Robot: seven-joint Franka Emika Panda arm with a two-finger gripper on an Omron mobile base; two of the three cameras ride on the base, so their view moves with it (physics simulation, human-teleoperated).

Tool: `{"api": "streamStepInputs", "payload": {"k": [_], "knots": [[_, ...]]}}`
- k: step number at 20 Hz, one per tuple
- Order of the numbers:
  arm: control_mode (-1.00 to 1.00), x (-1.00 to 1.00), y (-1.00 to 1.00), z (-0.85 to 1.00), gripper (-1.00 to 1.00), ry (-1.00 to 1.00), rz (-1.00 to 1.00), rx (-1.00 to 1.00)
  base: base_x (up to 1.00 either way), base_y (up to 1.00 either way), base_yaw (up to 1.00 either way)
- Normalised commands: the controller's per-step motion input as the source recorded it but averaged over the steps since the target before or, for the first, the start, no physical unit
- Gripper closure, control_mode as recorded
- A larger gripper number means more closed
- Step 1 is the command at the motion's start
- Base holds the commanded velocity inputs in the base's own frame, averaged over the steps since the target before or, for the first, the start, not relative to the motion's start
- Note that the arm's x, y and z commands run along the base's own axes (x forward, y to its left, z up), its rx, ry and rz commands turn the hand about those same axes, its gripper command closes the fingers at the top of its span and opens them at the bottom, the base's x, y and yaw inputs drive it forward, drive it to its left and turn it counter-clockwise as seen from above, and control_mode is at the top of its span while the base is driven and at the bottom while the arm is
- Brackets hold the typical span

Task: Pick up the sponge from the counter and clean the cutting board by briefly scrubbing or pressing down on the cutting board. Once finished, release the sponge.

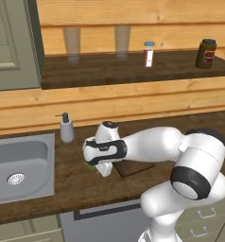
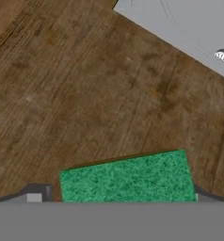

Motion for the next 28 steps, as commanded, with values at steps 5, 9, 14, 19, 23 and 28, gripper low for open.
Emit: {"api": "streamStepInputs", "payload": {"k": [5,9,14,19,23,28], "knots": [[-1.0,0.11,0.0,-0.08,-1.0,0.0,0.02,-0.23,0.0,0.0,0.0],[-1.0,0.42,0.0,-0.41,-1.0,-0.14,0.03,-0.02,0.0,0.0,0.0],[-1.0,0.35,-0.02,-0.06,-1.0,-0.41,0.24,0.0,0.0,0.0,0.0],[-1.0,0.0,-0.25,0.05,-1.0,-0.19,0.17,0.33,0.0,0.0,0.0],[-1.0,0.01,-0.5,0.62,-1.0,0.0,0.11,0.22,0.0,0.0,0.0],[-1.0,0.0,-0.44,0.75,-1.0,0.0,0.07,0.0,0.0,0.0,0.0]]}}
